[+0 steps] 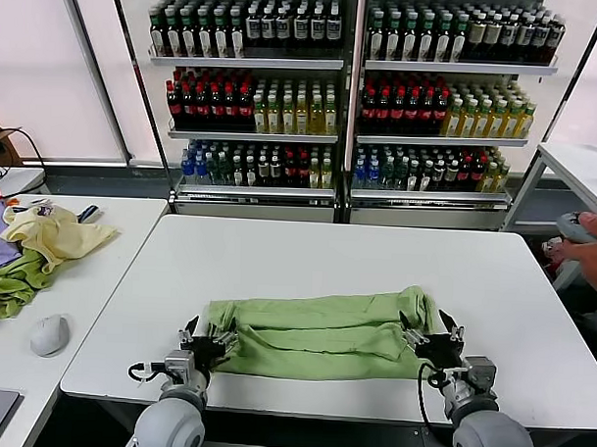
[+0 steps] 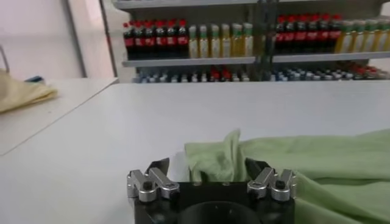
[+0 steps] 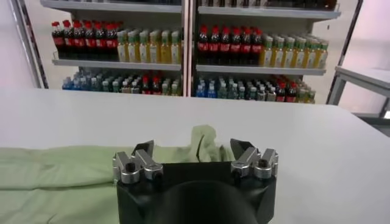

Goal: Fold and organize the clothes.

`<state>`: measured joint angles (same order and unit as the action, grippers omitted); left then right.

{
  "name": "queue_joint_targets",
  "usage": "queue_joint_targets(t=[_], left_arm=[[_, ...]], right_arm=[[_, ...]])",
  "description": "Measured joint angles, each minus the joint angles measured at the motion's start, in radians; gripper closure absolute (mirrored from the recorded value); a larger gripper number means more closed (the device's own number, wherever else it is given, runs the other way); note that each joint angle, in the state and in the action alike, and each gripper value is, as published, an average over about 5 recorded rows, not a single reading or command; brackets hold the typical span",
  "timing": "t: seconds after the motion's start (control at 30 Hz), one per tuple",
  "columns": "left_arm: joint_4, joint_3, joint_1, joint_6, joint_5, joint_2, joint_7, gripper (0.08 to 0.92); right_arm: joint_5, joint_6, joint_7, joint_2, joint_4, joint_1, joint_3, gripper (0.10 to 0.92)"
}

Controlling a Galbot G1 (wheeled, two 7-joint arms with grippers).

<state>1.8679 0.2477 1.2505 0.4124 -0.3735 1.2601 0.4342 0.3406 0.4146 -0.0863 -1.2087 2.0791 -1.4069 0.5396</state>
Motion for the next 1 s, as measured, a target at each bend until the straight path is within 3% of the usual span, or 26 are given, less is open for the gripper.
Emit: queue_joint_targets(t=[0.33, 0.67, 1.0], left_arm=[[-0.024, 0.016, 0.014, 0.005, 0.006, 0.053, 0.041, 0.562], [-0.032, 0.077, 0.009, 0.000, -0.044, 0.028, 0.029, 0.840], [-0.009, 0.260, -0.007, 0.007, -0.133, -0.111, -0.046, 0.867]], right_arm=[[-0.001, -0.007, -0.001, -0.006, 0.035, -0.037, 0.011, 0.203], [0.006, -0.018, -0.003, 0.000, 0.052, -0.043, 0.016, 0.203], [0.007, -0.023, -0.003, -0.007, 0.054, -0.032, 0.002, 0.203]])
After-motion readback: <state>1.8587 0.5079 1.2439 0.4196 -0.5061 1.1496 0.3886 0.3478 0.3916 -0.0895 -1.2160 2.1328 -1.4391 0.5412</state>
